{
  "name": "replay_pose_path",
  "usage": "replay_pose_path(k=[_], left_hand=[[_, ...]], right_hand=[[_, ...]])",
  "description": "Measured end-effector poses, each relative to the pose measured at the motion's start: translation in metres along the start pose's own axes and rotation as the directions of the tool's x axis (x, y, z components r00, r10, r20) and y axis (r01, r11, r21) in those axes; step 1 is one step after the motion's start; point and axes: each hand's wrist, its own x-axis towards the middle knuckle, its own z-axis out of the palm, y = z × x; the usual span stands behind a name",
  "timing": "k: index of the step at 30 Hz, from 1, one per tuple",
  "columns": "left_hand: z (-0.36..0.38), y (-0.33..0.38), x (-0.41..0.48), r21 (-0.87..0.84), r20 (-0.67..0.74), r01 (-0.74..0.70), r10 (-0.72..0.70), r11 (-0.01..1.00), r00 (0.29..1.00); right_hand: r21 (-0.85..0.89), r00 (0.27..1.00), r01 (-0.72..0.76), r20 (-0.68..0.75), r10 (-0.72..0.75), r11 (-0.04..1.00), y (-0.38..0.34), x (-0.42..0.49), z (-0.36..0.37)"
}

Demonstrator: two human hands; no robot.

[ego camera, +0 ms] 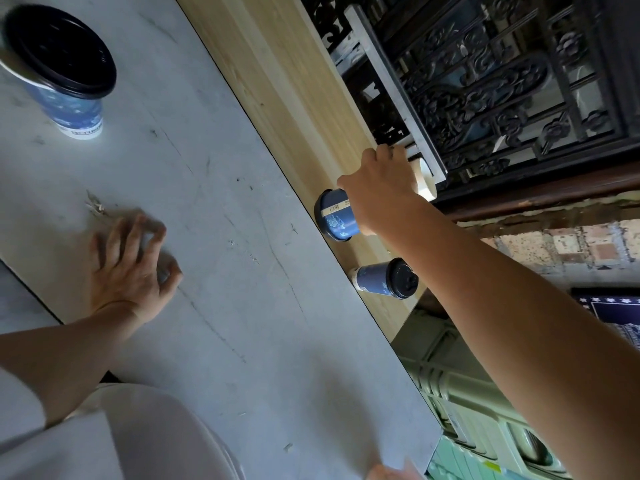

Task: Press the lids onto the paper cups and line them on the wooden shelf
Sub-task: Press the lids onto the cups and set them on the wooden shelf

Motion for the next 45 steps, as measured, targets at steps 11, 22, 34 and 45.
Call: replay_pose_path(k=[11, 22, 34, 45], left_hand=[[-0.003, 0.000, 0.000, 0.002, 0.008, -0.006, 0.006, 1.000, 1.000], [-0.004, 0.002, -0.001, 0.004, 0.002, -0.001, 0.001, 1.000, 1.000], [0.002, 0.000, 0.001, -0.010, -0.056, -0.018, 0.017, 1.000, 0.998], [0.011, -0.001, 0.001, -0.011, -0.141, -0.036, 0.034, 0.999, 0.989]], right_hand=[[0.089, 1.000, -0.008, 0.030, 0.005, 0.996, 0.001, 0.004, 0.002], [0.263, 0.996, 0.004, 0.080, -0.026, 0.965, -0.007, 0.011, 0.003], [0.959, 0.935, -0.272, 0.244, 0.257, 0.080, -0.016, 0.073, 0.067], [0.665, 0.631, -0.260, 0.666, 0.399, -0.700, -0.084, 0.104, 0.108]])
